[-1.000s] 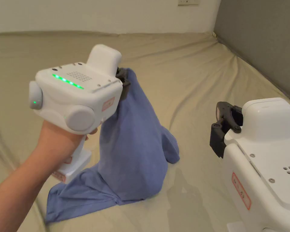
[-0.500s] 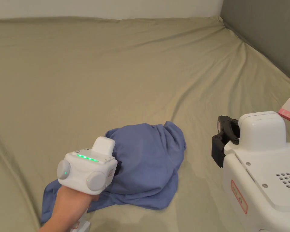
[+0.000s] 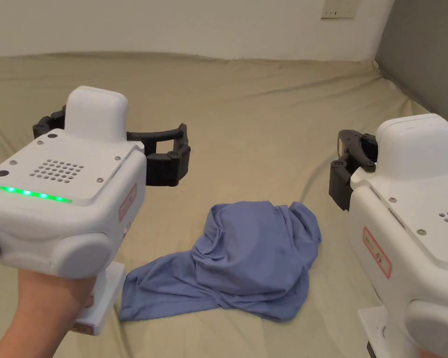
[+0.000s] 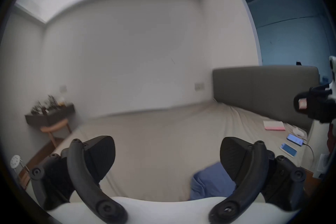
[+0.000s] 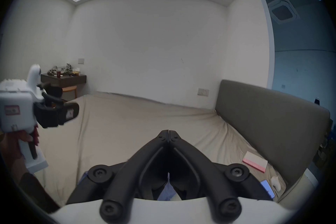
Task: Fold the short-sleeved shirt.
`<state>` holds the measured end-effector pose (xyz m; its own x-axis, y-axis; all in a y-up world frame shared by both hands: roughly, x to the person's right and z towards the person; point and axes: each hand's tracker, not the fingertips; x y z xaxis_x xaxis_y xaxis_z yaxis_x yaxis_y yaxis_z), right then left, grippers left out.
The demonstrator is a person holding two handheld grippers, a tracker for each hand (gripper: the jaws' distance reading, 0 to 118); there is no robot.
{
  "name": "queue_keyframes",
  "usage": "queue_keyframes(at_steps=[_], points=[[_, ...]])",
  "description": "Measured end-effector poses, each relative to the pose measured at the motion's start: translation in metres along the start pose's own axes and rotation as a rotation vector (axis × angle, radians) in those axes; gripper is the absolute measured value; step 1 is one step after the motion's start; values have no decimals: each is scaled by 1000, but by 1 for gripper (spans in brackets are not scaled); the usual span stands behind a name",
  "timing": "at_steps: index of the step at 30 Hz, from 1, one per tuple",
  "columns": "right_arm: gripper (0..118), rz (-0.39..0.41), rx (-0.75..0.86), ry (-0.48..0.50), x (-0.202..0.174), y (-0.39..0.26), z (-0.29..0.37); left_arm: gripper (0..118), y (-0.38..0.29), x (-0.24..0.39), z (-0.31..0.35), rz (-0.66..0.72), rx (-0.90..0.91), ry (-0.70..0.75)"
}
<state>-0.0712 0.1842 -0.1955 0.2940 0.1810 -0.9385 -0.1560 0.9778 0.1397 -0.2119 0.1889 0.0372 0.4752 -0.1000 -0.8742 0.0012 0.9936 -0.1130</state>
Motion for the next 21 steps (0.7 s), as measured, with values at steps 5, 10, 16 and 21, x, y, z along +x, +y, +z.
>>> queue_keyframes(at_steps=[5, 10, 16, 21], points=[[0, 38, 70, 33, -25, 26, 16, 63, 27, -4, 49, -3, 76, 95], [0, 49, 109, 48, -46, 31, 29, 0, 16, -3, 66, 16, 102, 131], [0, 91, 138, 53, -60, 26, 36, 0, 8, 0, 78, 4, 81, 146], [0, 99, 132, 56, -65, 25, 35, 0, 11, 0, 78, -5, 96, 167]])
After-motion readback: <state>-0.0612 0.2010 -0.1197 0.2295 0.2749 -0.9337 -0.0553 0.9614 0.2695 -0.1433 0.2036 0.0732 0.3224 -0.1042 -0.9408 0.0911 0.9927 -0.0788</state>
